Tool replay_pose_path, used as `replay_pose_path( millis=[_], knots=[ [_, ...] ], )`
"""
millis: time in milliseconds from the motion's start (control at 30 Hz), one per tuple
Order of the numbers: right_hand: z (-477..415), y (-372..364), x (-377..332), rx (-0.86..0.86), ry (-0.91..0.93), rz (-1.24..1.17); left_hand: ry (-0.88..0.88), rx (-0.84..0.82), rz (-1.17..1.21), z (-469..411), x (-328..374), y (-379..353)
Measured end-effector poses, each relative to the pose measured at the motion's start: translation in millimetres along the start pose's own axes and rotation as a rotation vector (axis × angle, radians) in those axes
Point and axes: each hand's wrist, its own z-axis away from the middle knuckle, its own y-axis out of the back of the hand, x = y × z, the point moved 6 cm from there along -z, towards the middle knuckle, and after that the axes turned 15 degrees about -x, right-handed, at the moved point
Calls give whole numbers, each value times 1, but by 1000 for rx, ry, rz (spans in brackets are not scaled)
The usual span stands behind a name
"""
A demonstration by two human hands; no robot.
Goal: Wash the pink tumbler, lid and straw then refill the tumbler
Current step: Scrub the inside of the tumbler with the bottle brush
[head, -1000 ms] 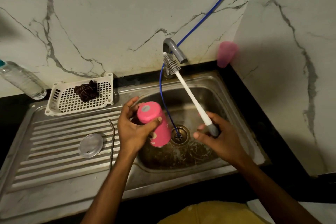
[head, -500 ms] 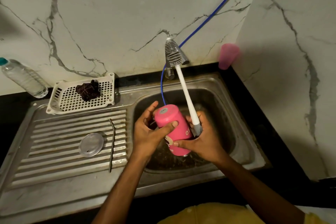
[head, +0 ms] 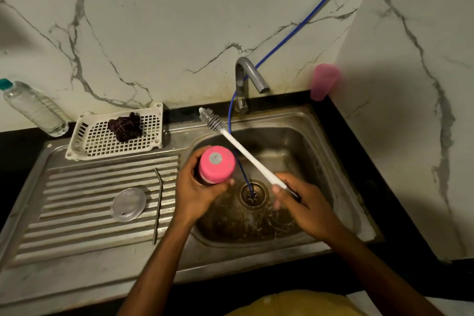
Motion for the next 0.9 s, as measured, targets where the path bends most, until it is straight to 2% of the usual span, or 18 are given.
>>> replay_pose_path(
  millis=[100,267,500,800,900],
  knots=[
    [18,1,-1,-15,0,134,-2,30,-32,-4,-3,16],
    [33,-10,3,-37,-11,209,-7,58,-104,-10,-4,33],
    [32,-4,0,48,-63,371,-55,42,-122,-10,-1,31],
    [35,-28,-13,-10,-77,369,-65,55,-76,-8,-1,48],
    [36,-29,-11,27,-77,359,-64,29,-76,-8,-1,50]
  ],
)
